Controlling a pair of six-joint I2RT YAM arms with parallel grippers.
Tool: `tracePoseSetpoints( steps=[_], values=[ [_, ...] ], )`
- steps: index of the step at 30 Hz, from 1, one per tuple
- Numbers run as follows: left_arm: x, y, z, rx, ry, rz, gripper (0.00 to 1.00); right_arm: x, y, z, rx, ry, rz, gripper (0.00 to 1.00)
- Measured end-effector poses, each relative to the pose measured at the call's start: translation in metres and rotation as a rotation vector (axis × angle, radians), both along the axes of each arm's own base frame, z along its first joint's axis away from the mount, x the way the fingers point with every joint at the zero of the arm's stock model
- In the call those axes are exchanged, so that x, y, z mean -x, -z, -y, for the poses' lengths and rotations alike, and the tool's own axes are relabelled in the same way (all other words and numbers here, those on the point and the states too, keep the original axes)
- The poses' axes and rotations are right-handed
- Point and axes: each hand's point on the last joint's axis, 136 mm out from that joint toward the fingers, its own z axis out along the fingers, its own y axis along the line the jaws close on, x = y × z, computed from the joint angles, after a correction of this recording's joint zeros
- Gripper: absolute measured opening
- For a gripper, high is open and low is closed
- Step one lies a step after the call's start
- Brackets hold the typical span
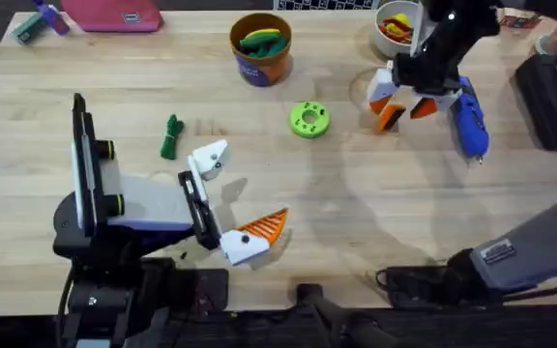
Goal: Pick up the gripper from the table and insert it into the empty holder that is missing its gripper. Then pick up a screw, insert it into the mounting hole, and use the screwdriver to tighten it. Finally, clean up the table by picking up the vegetable and placing it into the bucket.
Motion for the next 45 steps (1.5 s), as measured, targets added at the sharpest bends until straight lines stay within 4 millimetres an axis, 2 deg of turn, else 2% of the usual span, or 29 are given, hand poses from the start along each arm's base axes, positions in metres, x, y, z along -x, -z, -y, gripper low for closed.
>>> tracePoseSetpoints(
  steps=[3, 8, 9, 17, 20, 23, 28, 32, 35, 40, 45],
  values=[
    [0.000, 0.000, 0.000, 0.000, 0.000, 0.000, 0.986, 0.000, 0.000, 0.000, -0.004, 0.007, -0.001, 0.523],
    [0.000, 0.000, 0.000, 0.000, 0.000, 0.001, 0.986, 0.000, 0.000, 0.000, -0.007, 0.015, 0.000, 0.044],
    [0.000, 0.000, 0.000, 0.000, 0.000, 0.000, 0.986, 0.000, 0.000, 0.000, -0.007, 0.014, 0.000, 0.017],
    [0.000, 0.000, 0.000, 0.000, 0.000, 0.000, 0.985, 0.000, -0.001, 0.000, -0.007, 0.013, 0.004, 0.012],
    [0.000, 0.000, 0.000, 0.000, 0.000, 0.000, 0.986, -0.001, -0.009, -0.002, -0.019, 0.010, 0.030, 0.011],
    [0.000, 0.000, 0.000, 0.000, 0.000, 0.000, 0.985, -0.001, -0.030, -0.009, -0.054, 0.003, 0.094, 0.010],
    [0.000, 0.000, 0.000, 0.000, 0.000, 0.000, 0.985, 0.006, -0.077, -0.029, -0.152, -0.032, 0.228, 0.010],
    [0.000, 0.000, 0.000, 0.000, 0.000, 0.000, 0.986, 0.009, -0.101, -0.046, -0.231, -0.071, 0.336, 0.010],
    [0.000, 0.000, 0.000, 0.000, 0.000, 0.000, 0.985, 0.018, -0.104, -0.058, -0.301, -0.092, 0.384, 0.010],
    [0.000, 0.000, 0.000, 0.000, 0.000, 0.000, 0.985, 0.031, -0.095, -0.071, -0.410, -0.101, 0.452, 0.009],
    [0.000, 0.000, 0.000, 0.000, 0.000, 0.000, 0.985, 0.035, -0.098, -0.090, -0.561, -0.136, 0.576, 0.009]
  ],
)
